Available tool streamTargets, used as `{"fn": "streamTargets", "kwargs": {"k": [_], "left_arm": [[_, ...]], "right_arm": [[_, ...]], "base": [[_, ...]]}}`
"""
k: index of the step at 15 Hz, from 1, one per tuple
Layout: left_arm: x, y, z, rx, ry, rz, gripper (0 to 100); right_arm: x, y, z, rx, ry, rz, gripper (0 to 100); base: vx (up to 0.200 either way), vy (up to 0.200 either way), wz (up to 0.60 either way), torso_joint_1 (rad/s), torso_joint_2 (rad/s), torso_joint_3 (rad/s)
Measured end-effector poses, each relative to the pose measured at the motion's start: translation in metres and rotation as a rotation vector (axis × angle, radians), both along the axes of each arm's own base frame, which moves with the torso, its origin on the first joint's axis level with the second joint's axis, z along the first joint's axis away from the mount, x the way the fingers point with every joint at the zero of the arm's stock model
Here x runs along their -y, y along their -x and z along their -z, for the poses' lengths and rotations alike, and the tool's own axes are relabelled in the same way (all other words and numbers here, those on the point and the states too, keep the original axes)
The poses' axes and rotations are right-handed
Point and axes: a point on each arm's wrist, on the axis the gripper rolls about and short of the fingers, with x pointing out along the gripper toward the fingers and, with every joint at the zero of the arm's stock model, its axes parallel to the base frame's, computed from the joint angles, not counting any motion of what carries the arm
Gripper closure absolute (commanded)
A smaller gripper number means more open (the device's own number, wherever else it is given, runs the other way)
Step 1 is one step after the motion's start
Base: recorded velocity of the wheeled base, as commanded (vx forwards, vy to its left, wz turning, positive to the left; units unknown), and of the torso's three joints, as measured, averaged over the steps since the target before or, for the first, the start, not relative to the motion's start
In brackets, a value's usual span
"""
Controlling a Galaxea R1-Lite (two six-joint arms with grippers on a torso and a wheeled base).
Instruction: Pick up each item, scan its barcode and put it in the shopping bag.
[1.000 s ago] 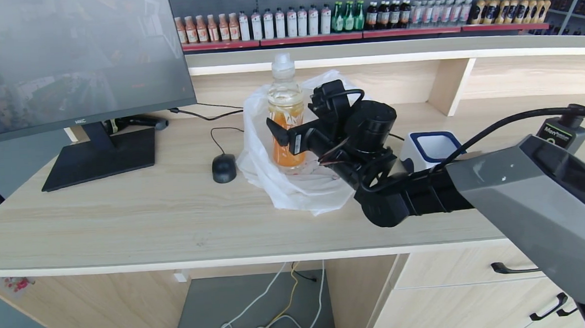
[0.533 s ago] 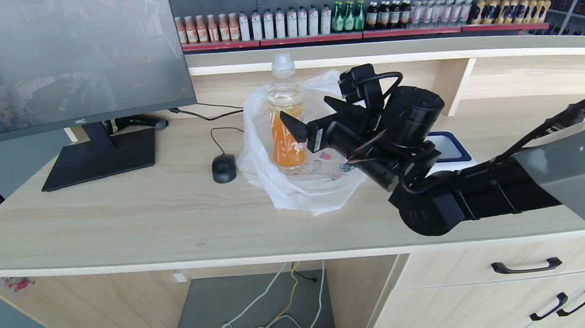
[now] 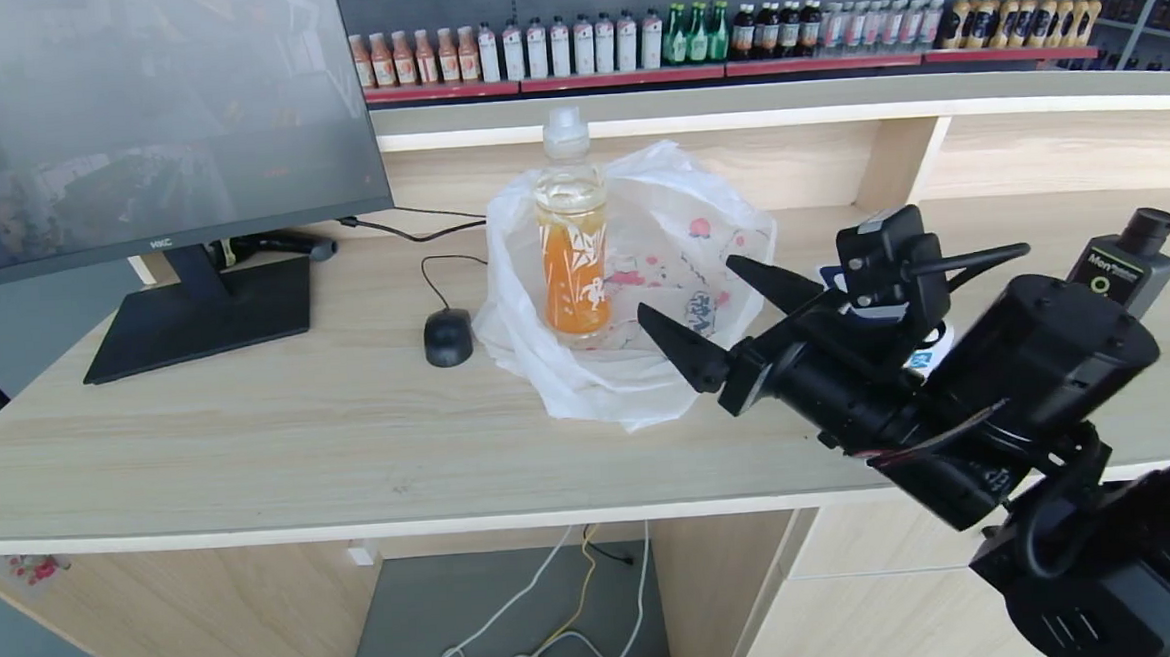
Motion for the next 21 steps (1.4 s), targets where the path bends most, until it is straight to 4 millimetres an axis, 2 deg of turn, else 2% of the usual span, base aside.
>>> {"fn": "streamTargets", "kwargs": {"k": [2,5,9,13,21], "left_arm": [[0.000,0.000,0.000,0.000,-0.001,0.000,0],[0.000,0.000,0.000,0.000,0.002,0.000,0],[0.000,0.000,0.000,0.000,0.002,-0.001,0],[0.000,0.000,0.000,0.000,-0.002,0.000,0],[0.000,0.000,0.000,0.000,0.009,-0.001,0]], "right_arm": [[0.013,0.022,-0.009,0.037,-0.024,-0.010,0],[0.021,0.033,-0.019,0.062,-0.045,-0.012,0],[0.023,0.035,-0.022,0.071,-0.053,-0.008,0],[0.022,0.033,-0.023,0.077,-0.058,-0.006,0],[0.020,0.025,-0.018,0.065,-0.050,0.006,0]], "base": [[0.000,0.000,0.00,0.000,0.00,0.000],[0.000,0.000,0.00,0.000,0.00,0.000],[-0.150,0.000,0.00,0.001,0.01,0.004],[0.000,0.000,0.00,0.000,0.00,0.000],[0.000,-0.200,0.00,0.008,0.00,0.004]]}}
